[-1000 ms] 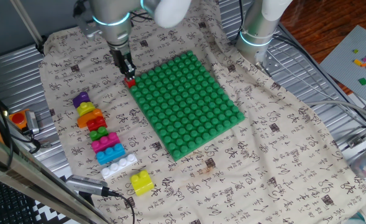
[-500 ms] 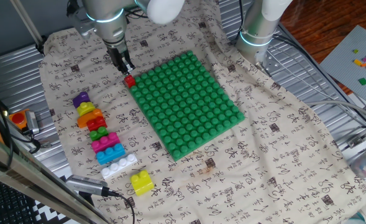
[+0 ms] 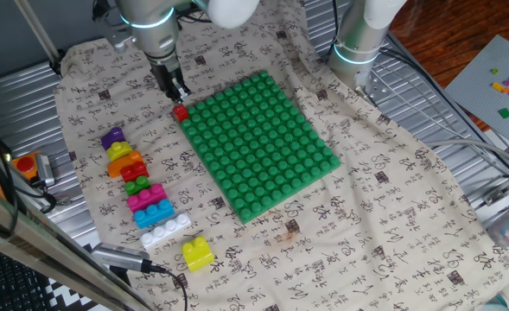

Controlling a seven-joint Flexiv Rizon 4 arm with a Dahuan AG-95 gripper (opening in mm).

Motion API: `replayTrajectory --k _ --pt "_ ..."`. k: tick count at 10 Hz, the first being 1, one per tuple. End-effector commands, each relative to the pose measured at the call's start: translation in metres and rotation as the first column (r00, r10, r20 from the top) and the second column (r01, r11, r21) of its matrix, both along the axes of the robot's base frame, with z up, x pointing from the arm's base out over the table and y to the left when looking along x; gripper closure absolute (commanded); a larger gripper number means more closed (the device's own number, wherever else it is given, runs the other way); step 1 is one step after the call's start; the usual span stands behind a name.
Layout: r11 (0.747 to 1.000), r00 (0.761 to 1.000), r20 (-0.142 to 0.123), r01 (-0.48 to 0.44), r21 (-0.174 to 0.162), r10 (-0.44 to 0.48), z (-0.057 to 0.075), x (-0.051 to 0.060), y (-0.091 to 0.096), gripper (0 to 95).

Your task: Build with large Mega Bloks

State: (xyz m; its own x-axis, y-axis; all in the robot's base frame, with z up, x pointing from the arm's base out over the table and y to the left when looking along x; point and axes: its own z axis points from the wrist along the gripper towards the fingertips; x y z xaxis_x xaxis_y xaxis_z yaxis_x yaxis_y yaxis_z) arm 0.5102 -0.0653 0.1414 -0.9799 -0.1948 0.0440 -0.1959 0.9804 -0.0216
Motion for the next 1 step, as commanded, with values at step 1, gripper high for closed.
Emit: replayTrajectory --k 1 --pt "1.0 1.0 -0.003 0.002 0.015 -0.002 0.0016 0.0001 0.0014 95.0"
